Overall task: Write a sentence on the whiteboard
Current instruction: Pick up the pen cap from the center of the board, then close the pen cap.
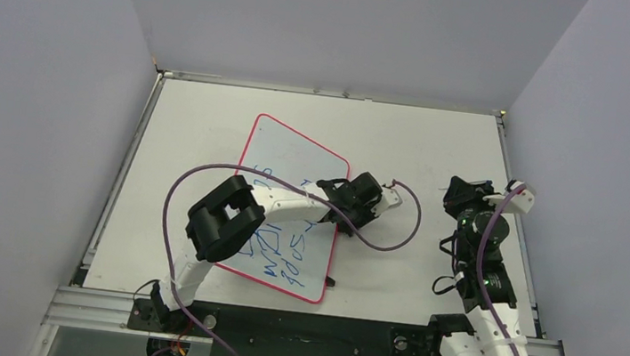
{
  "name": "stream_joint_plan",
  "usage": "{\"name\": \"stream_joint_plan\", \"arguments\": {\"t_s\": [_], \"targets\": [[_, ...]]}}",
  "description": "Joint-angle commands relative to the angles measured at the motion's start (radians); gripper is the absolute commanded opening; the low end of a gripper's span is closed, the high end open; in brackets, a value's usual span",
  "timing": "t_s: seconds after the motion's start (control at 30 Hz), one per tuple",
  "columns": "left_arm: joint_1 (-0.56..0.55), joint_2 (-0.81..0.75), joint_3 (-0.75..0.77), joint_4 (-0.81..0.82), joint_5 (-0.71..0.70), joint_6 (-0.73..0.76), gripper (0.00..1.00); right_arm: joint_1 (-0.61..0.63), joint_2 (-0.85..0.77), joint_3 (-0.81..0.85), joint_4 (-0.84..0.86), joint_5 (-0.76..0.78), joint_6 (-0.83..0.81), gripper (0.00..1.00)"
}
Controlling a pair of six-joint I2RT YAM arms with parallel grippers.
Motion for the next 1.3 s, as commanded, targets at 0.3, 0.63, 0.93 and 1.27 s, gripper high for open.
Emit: {"name": "stream_joint_plan", "arguments": {"t_s": [0.3,0.63,0.93,1.27], "targets": [[0.001,-0.135,0.036,0.152,0.349,-0.034,0.00,-0.014,-0.004,0.131,0.016,0.045,0.000,0.00],[0.072,-0.516,-0.224,0.281,0.590,-0.091,0.00,-0.010,-0.017,0.156,0.096,-0.306,0.045,0.00],[0.136,-0.822,-0.403,0.285,0.618,-0.099,0.00,0.037,0.071,0.189,0.266,-0.734,0.136,0.00],[0.202,-0.988,-0.503,0.301,0.615,-0.134,0.00,0.317,0.075,0.172,0.318,-0.705,0.065,0.00]]}}
